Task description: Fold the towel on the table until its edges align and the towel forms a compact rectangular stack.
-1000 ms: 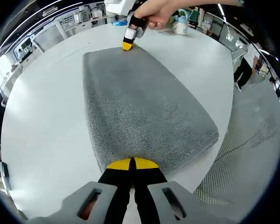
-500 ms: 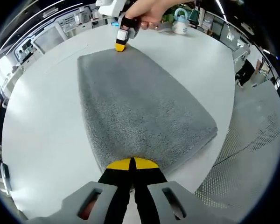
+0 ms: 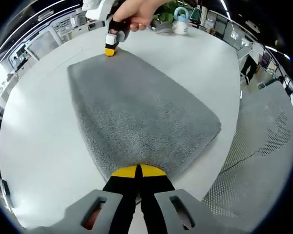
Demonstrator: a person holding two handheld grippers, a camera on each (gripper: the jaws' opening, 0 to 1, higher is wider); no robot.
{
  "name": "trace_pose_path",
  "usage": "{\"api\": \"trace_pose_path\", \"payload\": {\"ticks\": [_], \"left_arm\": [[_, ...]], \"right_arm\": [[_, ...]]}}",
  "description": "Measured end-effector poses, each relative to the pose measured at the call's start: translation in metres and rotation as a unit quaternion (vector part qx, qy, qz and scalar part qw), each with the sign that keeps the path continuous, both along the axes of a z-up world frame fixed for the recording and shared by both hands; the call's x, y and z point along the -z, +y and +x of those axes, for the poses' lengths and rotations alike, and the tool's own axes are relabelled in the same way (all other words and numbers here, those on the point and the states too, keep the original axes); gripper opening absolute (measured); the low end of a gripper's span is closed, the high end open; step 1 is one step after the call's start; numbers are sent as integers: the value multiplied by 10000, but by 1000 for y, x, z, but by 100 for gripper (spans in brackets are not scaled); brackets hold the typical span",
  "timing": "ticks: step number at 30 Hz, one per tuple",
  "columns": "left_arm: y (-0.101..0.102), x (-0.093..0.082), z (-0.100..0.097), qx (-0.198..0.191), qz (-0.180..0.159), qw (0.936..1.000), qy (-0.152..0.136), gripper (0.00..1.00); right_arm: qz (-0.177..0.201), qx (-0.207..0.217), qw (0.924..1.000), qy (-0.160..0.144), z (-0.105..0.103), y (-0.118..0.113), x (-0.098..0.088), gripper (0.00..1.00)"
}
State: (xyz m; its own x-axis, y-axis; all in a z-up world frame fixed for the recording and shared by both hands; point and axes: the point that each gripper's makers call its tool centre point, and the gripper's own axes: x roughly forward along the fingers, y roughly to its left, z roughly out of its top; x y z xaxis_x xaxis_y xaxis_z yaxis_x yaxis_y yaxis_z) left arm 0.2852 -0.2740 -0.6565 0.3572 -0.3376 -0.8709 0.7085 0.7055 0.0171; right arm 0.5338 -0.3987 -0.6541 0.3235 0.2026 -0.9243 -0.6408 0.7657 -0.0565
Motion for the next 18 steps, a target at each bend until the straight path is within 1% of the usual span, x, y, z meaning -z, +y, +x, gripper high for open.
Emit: {"api": "trace_pose_path", "payload": {"ticks": [9, 15, 18], "left_arm": [[-14, 0, 0, 181, -79, 9998, 13, 1], [-24, 0, 0, 315, -88, 9995, 50, 1], [-25, 0, 0, 341, -98, 9994, 41, 1]], "right_arm": [[-95, -132, 9999, 10, 9, 4, 1, 0], [-55, -103, 9999, -3, 14, 4, 1, 0], [-22, -80, 10000, 17, 15, 4, 1, 0]]}}
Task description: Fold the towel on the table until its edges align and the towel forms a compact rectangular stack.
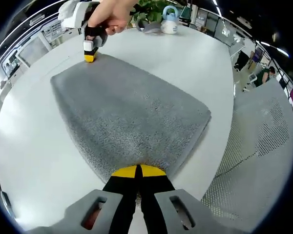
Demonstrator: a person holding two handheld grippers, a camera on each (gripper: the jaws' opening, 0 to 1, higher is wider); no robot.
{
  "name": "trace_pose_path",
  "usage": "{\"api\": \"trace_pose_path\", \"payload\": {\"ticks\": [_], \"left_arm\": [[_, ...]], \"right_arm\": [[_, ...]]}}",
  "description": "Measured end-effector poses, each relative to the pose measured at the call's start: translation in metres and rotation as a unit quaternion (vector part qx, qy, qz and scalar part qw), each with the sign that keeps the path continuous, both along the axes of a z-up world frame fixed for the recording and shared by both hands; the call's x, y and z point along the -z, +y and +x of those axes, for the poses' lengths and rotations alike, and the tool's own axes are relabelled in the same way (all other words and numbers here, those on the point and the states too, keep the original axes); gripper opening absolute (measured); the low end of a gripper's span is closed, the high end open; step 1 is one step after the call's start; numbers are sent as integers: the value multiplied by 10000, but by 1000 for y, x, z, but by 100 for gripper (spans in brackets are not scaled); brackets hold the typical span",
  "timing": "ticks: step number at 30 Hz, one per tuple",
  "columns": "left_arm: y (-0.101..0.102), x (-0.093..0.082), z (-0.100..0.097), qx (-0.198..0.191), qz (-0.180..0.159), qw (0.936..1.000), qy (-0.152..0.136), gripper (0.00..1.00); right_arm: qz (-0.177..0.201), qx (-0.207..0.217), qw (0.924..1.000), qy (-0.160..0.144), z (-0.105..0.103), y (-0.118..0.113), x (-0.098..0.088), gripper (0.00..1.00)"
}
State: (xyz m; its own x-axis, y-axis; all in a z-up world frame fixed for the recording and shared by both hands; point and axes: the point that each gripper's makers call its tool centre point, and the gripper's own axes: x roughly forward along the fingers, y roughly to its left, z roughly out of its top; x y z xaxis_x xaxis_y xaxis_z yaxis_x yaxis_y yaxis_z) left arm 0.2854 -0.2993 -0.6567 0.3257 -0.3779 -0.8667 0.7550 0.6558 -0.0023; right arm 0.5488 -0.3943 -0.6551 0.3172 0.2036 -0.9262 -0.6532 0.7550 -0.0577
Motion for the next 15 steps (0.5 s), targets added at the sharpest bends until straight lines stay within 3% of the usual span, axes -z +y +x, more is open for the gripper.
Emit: {"api": "trace_pose_path", "payload": {"ticks": [10, 15], "left_arm": [[0, 0, 0, -30, -84, 10000, 0, 1], [0, 0, 0, -1, -27, 10000, -18, 1]], "right_arm": [[-100, -36, 9999, -98, -2, -1, -2, 0], [201, 70, 9995, -224, -3, -2, -12, 0]]}}
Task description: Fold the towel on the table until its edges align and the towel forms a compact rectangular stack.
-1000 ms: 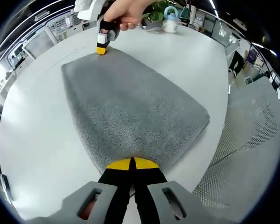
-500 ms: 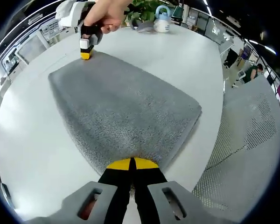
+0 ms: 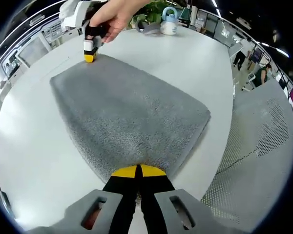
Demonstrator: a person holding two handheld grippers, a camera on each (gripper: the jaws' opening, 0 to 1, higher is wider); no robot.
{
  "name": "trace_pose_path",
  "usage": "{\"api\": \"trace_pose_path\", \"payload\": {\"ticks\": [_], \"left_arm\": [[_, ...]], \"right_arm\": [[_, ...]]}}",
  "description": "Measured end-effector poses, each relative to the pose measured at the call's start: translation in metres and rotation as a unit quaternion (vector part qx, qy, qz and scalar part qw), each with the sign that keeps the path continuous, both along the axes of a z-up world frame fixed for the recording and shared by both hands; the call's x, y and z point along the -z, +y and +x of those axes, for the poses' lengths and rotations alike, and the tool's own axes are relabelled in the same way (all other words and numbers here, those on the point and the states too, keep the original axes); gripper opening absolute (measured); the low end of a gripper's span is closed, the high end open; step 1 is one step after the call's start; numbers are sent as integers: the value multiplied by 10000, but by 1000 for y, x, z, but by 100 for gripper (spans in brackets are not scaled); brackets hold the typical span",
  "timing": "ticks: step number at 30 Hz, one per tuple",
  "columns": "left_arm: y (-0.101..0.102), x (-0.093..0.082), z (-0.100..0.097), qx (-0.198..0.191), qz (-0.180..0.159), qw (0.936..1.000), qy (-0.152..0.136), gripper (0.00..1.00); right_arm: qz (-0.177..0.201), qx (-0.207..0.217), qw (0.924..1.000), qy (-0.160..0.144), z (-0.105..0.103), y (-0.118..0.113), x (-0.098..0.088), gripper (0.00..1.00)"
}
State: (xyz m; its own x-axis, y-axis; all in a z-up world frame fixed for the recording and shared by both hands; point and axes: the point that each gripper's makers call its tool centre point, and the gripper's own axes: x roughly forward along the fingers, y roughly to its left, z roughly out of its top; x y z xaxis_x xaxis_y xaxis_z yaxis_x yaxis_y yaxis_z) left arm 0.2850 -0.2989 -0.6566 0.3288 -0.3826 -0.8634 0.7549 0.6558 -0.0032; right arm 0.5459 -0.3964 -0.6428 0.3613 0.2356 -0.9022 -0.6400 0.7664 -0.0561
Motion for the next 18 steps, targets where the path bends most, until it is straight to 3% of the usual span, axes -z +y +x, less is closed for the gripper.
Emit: {"api": "trace_pose_path", "payload": {"ticks": [5, 8, 10, 12, 18], "left_arm": [[0, 0, 0, 5, -10, 10000, -48, 1], [0, 0, 0, 46, 9, 10000, -74, 1], [0, 0, 0, 74, 8, 9999, -89, 1], [0, -1, 0, 196, 20, 9997, -158, 1], [2, -3, 0, 225, -120, 9992, -310, 1]], "right_arm": [[519, -172, 9971, -524, -3, 2, -34, 0], [642, -251, 9956, -641, -14, -1, -51, 3], [880, -426, 9906, -956, -26, 0, -72, 4], [866, -452, 9892, -1089, -39, -4, -82, 4], [959, -534, 9854, -1299, -88, -15, -107, 5]]}}
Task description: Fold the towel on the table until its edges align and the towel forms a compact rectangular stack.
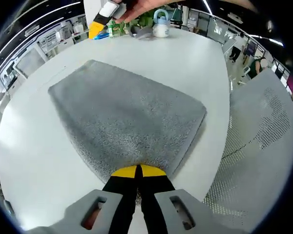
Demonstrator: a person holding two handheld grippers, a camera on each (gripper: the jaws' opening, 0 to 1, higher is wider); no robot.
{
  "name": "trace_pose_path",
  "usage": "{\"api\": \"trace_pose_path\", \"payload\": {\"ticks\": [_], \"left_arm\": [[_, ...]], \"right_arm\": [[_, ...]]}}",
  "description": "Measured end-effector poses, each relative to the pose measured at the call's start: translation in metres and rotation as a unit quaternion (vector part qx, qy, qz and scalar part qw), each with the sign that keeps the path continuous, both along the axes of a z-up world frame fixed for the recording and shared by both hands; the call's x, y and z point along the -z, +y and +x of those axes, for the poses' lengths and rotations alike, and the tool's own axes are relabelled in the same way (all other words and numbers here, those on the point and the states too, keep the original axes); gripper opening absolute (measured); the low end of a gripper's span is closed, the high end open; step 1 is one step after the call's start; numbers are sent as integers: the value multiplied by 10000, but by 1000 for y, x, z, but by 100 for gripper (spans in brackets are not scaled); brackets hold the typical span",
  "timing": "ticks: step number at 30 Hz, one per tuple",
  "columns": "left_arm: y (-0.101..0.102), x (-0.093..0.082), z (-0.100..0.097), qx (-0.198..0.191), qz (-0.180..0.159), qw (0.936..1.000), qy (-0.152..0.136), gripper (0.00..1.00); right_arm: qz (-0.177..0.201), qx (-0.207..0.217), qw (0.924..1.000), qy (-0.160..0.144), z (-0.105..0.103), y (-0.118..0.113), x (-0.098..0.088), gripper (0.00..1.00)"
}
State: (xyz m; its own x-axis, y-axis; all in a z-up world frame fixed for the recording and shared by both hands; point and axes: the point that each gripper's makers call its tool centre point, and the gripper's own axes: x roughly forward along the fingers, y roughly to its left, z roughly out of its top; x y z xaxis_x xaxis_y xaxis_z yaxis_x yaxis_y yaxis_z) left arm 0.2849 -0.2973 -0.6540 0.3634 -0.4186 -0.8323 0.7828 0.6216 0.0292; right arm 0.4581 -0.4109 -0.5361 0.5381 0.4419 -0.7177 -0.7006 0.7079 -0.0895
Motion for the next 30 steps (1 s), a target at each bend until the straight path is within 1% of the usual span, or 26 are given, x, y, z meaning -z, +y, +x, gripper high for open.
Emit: {"api": "trace_pose_path", "payload": {"ticks": [3, 5, 7, 11, 12, 14, 16, 19, 21, 23, 24, 25, 26, 27, 28, 30], "left_arm": [[0, -1, 0, -12, 31, 10000, 35, 1], [0, -1, 0, -35, 22, 10000, 66, 1], [0, -1, 0, 15, -13, 10000, 54, 1], [0, 0, -1, 153, -39, 9999, -6, 1], [0, 0, 0, 157, -45, 9999, 2, 1], [0, 0, 0, 143, -59, 9999, 47, 1], [-1, 0, 0, 122, -48, 9999, 101, 1], [0, -3, 2, 117, -25, 9998, 149, 2], [1, -7, 3, 67, -36, 9999, 139, 3], [-1, -17, 7, 87, -182, 9998, -50, 5], [-6, -23, 4, 171, -418, 9990, -31, 8], [-7, -25, 3, 183, -482, 9987, -8, 11], [-8, -29, 0, 234, -594, 9980, 39, 13], [-8, -32, -2, 309, -629, 9975, -8, 16], [-8, -36, -3, 523, -676, 9962, -150, 17], [-4, -39, -10, 811, -581, 9947, -262, 18]], "right_arm": [[169, -31, 9999, 4, -30, 0, -8, 7], [221, -70, 9997, -8, -47, 0, -10, 8], [294, -219, 9993, -21, -65, 3, -10, 9], [363, -480, 9982, -38, -96, 10, -6, 11], [412, -570, 9975, 4, -108, 13, -4, 12], [423, -644, 9970, 10, -124, 15, 1, 13], [501, -759, 9958, 84, -141, 21, 6, 13], [308, -962, 9947, 190, -159, 21, 19, 14], [254, -1128, 9931, 213, -169, 23, 24, 14], [191, -1210, 9921, 257, -176, 23, 30, 14], [155, -1304, 9909, 292, -180, 24, 33, 15], [135, -1341, 9903, 344, -183, 24, 37, 14], [151, -1300, 9902, 494, -186, 24, 43, 14], [194, -1298, 9896, 595, -190, 25, 46, 14], [212, -1340, 9889, 607, -193, 26, 49, 15], [153, -1415, 9879, 620, -198, 28, 55, 15]]}}
